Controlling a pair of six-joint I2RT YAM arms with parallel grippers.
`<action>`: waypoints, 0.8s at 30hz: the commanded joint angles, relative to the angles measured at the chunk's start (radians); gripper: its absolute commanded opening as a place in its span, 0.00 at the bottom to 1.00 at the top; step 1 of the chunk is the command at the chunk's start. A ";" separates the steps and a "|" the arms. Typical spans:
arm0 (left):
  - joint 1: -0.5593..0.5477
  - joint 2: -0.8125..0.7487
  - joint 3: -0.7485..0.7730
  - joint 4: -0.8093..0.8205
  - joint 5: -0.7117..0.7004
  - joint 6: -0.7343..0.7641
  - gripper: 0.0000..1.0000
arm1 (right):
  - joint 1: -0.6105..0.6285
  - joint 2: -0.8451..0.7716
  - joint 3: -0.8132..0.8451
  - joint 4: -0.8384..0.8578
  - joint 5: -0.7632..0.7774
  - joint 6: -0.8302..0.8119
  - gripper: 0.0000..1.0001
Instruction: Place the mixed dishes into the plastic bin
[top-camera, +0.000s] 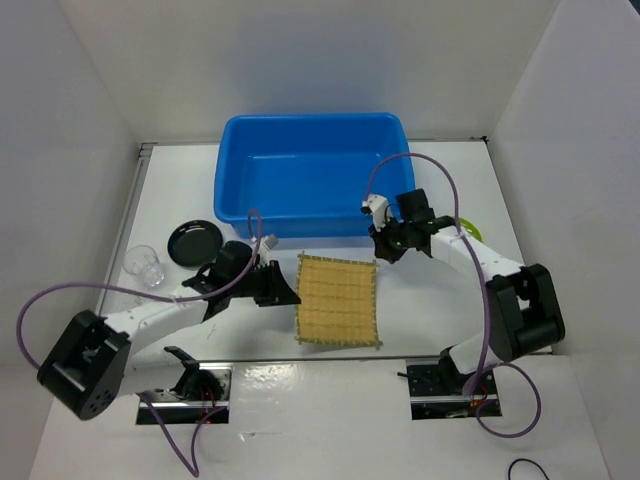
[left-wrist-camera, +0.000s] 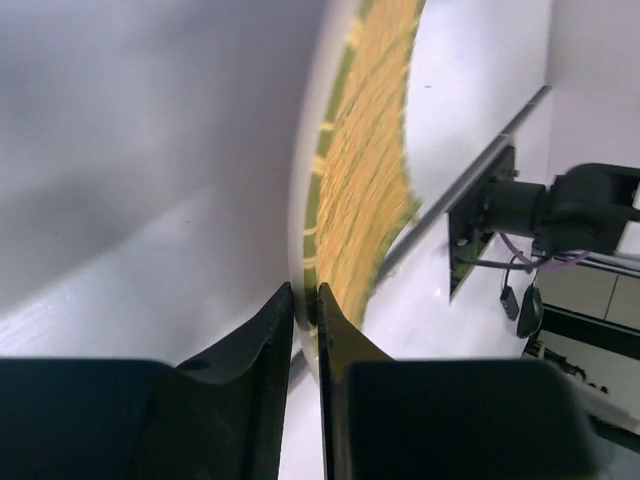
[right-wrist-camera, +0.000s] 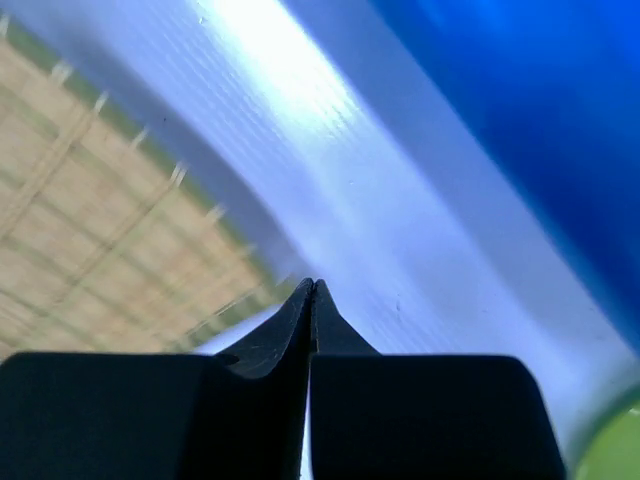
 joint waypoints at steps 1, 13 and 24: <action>0.015 -0.104 0.041 -0.143 -0.012 0.058 0.00 | -0.018 -0.049 -0.028 -0.045 -0.092 -0.067 0.00; 0.026 -0.074 0.001 -0.108 -0.021 0.049 0.00 | 0.022 0.055 0.011 -0.119 -0.171 -0.153 0.00; 0.026 0.184 0.002 0.004 -0.040 0.049 0.00 | 0.237 0.259 0.060 -0.177 0.020 -0.161 0.00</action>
